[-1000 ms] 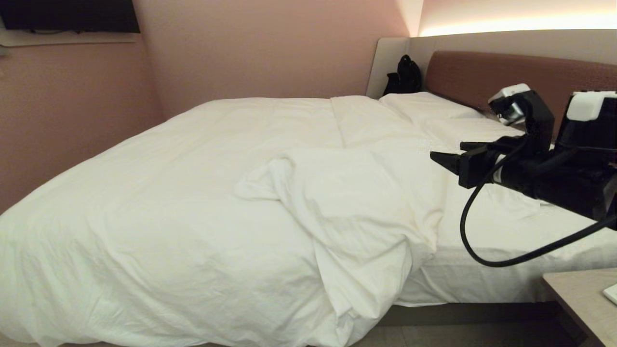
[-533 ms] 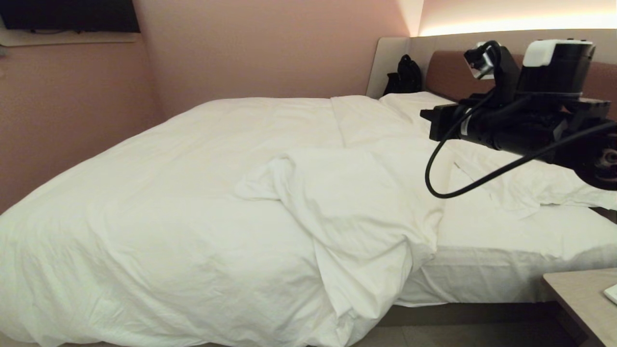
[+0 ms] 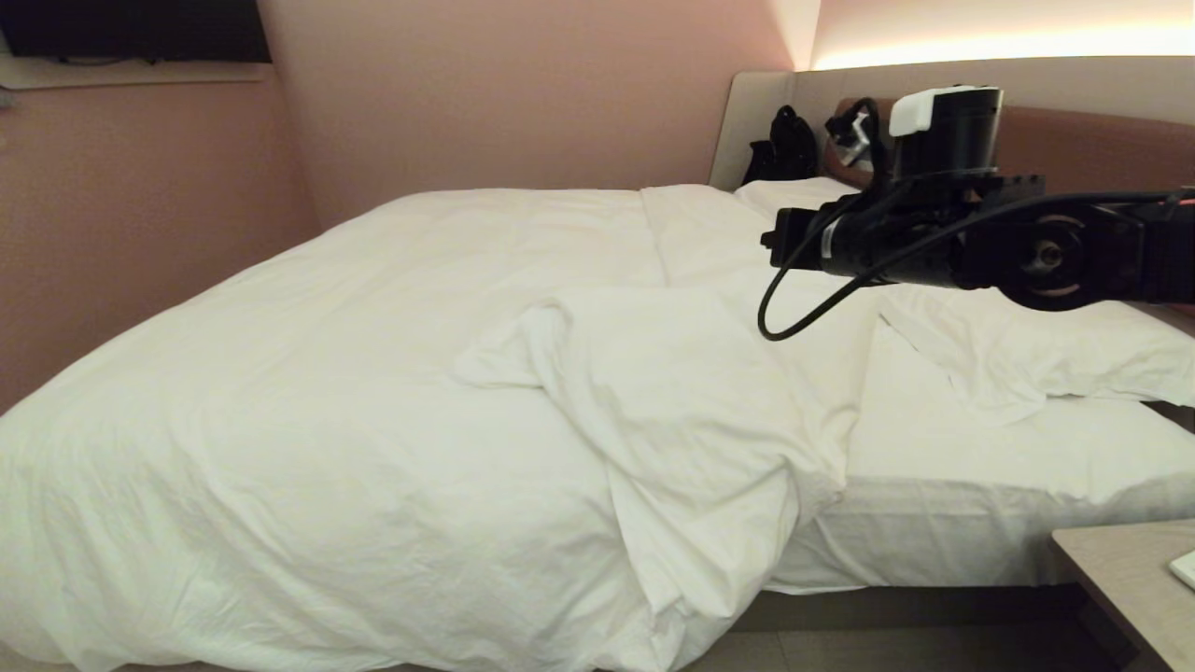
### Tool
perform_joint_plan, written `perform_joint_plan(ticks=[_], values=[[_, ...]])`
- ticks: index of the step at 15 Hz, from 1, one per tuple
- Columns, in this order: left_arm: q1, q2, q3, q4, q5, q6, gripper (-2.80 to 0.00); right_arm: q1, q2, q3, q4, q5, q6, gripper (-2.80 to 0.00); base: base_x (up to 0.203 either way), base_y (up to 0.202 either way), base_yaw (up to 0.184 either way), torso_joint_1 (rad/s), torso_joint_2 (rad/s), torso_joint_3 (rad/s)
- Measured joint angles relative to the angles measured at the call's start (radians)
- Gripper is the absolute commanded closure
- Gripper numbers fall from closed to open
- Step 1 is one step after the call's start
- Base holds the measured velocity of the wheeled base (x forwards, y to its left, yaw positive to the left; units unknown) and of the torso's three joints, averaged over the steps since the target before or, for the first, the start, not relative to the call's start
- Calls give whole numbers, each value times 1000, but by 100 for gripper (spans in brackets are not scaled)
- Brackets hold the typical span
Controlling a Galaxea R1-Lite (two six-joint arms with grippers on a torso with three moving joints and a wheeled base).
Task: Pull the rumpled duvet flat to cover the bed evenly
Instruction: Flatten the corners of the folded blanket
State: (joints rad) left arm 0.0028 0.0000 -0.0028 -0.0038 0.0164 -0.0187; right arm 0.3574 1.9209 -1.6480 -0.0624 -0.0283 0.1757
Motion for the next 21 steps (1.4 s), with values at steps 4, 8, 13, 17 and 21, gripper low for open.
perform_joint_plan(ticks=[4,8,13,17,21], values=[[0,0,0,0,0,0,0,4,95,-111,102,0,58,0,0,0,0,0,0,0],[0,0,0,0,0,0,0,15,167,-163,161,0,71,0,0,0,0,0,0,0],[0,0,0,0,0,0,0,25,241,-221,162,0,68,0,0,0,0,0,0,0],[0,0,0,0,0,0,0,29,282,-231,154,3,61,0,0,0,0,0,0,0],[0,0,0,0,0,0,0,29,312,-231,130,10,54,0,0,0,0,0,0,0]])
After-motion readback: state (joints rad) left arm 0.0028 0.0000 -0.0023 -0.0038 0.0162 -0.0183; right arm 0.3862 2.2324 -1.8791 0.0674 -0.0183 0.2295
